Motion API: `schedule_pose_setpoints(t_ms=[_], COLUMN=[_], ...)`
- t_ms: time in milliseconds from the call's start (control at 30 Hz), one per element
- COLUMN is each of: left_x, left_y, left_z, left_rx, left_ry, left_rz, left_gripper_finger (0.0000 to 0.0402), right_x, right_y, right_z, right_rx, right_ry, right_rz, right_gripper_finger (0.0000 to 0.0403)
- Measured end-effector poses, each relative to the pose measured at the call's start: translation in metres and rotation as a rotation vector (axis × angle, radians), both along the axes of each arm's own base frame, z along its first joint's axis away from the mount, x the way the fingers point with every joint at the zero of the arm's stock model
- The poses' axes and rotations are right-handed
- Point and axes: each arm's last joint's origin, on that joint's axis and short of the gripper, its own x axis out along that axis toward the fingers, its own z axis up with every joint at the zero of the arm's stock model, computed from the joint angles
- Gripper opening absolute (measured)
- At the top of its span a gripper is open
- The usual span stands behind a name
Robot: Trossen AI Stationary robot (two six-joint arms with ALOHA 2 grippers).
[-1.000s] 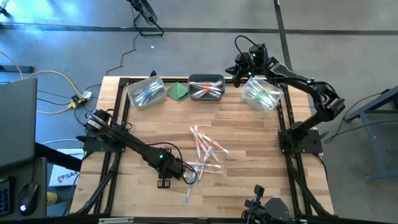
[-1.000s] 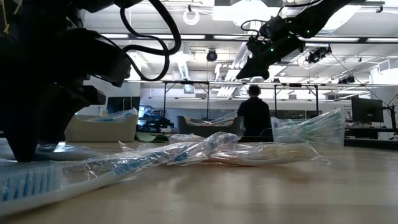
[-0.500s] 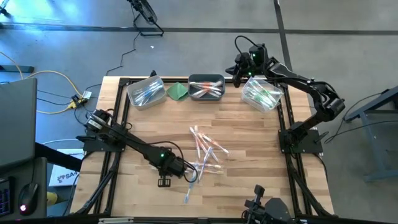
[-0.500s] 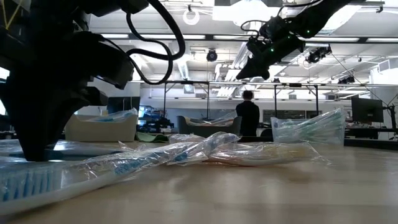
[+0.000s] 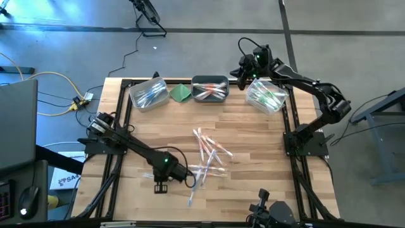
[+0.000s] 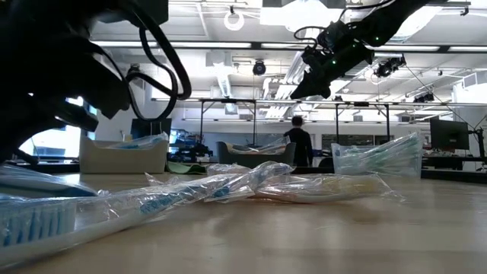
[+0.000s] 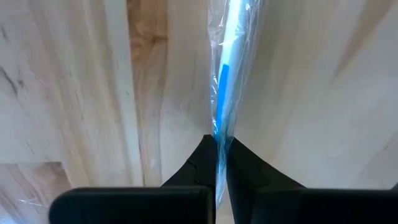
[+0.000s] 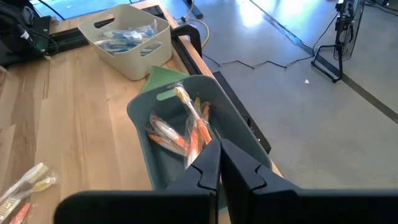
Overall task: Pick & Place Toothbrushes
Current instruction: Put the bottom left blue toothbrush into the gray bin
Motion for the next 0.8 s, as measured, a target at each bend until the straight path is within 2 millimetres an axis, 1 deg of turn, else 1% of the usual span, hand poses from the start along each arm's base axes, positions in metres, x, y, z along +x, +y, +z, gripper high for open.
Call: schedule_pose_setpoints(t_ms=[133,233,367,467,567,667,800], left_x=[0.0001,0.0010,0.0020,0.0035,0.0050,0.0058,0.0058], left_y=[0.0001,0.0009,0.0030,0.0036,0.0048,0.0054,0.0060], left_z=[0.0004,0.0004,0.0004,0.0002,0.0004,0.0004,-0.0004], left_rx=[0.004,0.045,0.120,0.151,0.202,0.225,0.240], left_ry=[-0.002,-0.016,-0.043,-0.065,-0.091,-0.107,-0.117], left_rz=[0.007,0.048,0.112,0.152,0.232,0.261,0.293], left_gripper_finger=[0.0006,0.0007,0.0027,0.0033,0.0024,0.0008,0.0012], right_x=[0.0000,0.0000,0.0000,0.0000,0.0000,-0.0001,-0.0006], right_y=[0.0000,0.0000,0.0000,0.0000,0.0001,0.0001,0.0007], right_z=[0.0000,0.0000,0.0000,0.0000,-0.0001,-0.0002,-0.0014], right_rx=[0.001,0.001,0.002,0.003,0.004,0.005,0.017], right_ry=[0.000,0.000,0.000,-0.001,0.000,0.001,0.010], right_rz=[0.000,0.000,-0.001,-0.001,-0.002,-0.002,-0.002], right_gripper_finger=[0.0004,0.0003,0.0004,0.0003,0.0003,0.0004,0.0003])
